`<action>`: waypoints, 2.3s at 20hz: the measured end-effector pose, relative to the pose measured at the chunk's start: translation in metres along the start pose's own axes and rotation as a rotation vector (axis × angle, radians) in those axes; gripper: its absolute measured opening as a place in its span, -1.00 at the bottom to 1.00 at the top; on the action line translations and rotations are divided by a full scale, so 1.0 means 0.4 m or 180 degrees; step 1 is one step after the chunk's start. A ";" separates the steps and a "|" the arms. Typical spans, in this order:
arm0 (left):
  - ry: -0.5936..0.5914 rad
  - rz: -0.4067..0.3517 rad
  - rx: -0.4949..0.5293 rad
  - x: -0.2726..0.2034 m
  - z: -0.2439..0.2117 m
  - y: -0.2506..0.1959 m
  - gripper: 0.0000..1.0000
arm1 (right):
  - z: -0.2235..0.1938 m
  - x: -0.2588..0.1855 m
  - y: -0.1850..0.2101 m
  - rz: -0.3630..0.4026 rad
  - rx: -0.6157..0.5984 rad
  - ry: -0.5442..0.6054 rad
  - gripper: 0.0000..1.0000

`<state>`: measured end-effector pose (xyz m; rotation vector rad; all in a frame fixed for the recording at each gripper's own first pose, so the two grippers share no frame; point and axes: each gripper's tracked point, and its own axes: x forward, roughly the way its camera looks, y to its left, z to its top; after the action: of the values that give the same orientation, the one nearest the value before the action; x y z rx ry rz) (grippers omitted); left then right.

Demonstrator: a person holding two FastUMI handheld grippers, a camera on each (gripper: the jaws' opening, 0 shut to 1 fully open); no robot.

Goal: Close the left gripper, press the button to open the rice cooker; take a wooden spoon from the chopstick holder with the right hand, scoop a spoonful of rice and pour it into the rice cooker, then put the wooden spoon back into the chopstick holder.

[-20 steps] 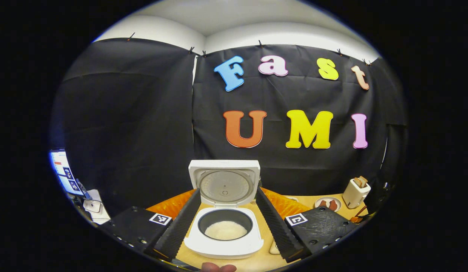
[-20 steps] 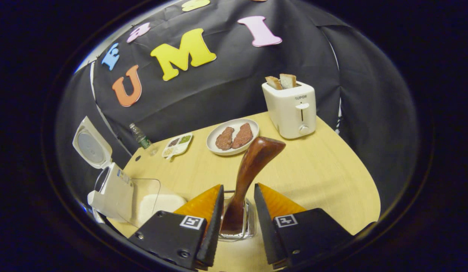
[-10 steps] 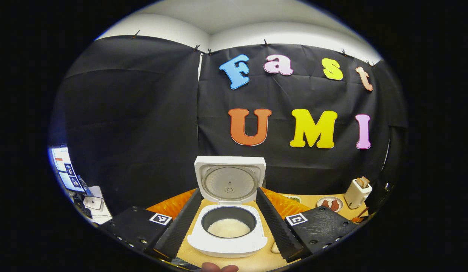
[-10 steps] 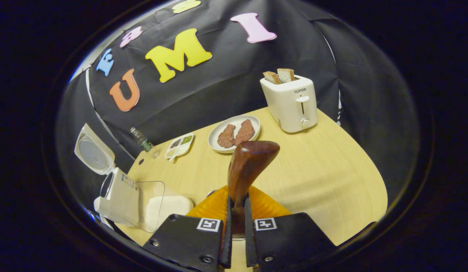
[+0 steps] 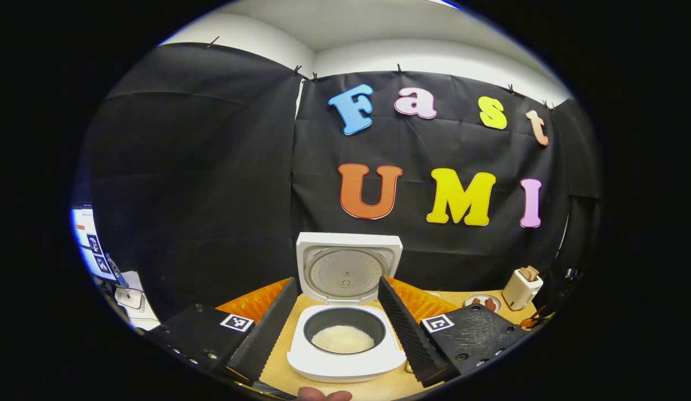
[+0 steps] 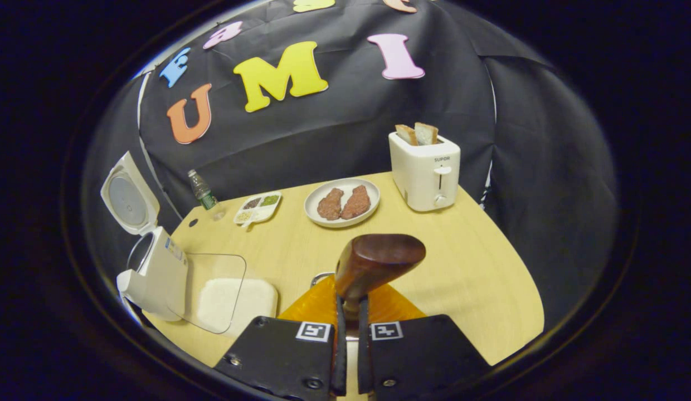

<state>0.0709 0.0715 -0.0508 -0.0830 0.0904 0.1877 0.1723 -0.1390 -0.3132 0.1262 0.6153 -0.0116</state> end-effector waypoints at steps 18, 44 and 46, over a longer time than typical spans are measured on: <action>0.0056 0.0030 0.0038 -0.004 -0.035 0.244 0.89 | -0.046 0.028 0.546 0.0264 -0.1143 -0.0361 -0.80; 0.0334 0.0091 0.0146 -0.040 -0.082 0.248 0.89 | -0.208 0.108 0.653 0.1131 0.1212 0.0494 -0.81; 0.0333 0.0076 0.0161 -0.044 -0.079 0.227 0.89 | -0.205 0.109 0.629 0.1202 0.1642 0.0565 -0.80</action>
<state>0.0340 0.1544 -0.0871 -0.0413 0.2003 0.2047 0.1731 0.1219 -0.3759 0.7478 0.7477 0.2094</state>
